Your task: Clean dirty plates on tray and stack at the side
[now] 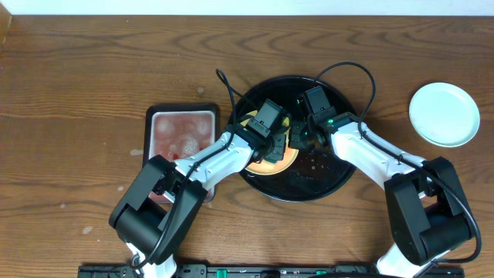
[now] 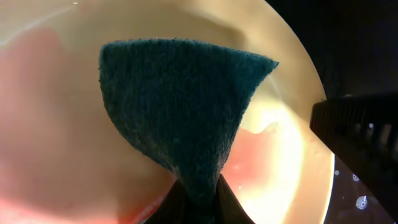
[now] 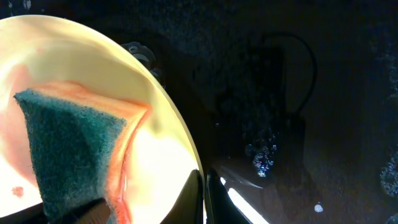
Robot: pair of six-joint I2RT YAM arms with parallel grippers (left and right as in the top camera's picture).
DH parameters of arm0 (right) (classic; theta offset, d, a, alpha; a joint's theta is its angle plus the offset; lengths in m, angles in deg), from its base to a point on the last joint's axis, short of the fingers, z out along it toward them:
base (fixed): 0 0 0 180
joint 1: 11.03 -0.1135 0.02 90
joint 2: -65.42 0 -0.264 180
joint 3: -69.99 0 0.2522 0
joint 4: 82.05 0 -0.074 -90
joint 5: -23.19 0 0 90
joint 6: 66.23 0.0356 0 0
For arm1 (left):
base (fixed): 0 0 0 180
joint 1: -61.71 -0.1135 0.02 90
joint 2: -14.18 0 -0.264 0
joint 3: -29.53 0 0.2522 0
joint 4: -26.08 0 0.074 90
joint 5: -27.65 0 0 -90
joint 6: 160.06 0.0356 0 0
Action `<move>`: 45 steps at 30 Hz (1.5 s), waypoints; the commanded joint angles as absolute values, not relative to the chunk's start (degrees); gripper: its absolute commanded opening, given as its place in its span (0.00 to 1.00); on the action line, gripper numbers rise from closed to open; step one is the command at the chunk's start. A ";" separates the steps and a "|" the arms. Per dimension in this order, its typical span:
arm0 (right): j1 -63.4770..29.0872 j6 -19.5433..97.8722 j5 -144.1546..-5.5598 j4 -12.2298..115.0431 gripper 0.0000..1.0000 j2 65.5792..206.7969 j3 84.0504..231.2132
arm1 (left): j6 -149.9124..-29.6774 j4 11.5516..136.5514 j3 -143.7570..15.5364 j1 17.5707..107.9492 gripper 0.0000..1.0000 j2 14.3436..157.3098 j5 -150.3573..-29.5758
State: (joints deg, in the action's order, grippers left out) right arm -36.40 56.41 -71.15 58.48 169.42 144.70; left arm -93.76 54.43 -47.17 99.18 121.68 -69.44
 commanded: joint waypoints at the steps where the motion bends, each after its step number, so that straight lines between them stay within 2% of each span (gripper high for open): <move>1: -38.14 57.17 -74.19 58.46 0.01 169.71 145.53 | -93.17 54.57 -46.84 96.36 0.07 123.48 -65.92; 8: -38.14 57.17 -74.17 58.19 0.01 169.71 145.53 | -93.11 60.25 -46.84 91.91 0.07 123.48 -61.53; 24: -38.12 57.15 -74.15 58.02 0.01 169.71 145.53 | -92.32 64.03 -48.94 91.62 0.07 121.86 -47.37; 38: -38.12 57.15 -74.15 57.82 0.01 169.71 145.53 | -92.36 54.48 -48.92 91.62 0.07 121.88 -46.32; 45: -38.12 57.15 -74.15 57.82 0.01 169.71 145.53 | -92.36 53.04 -48.79 91.62 0.07 122.10 -50.56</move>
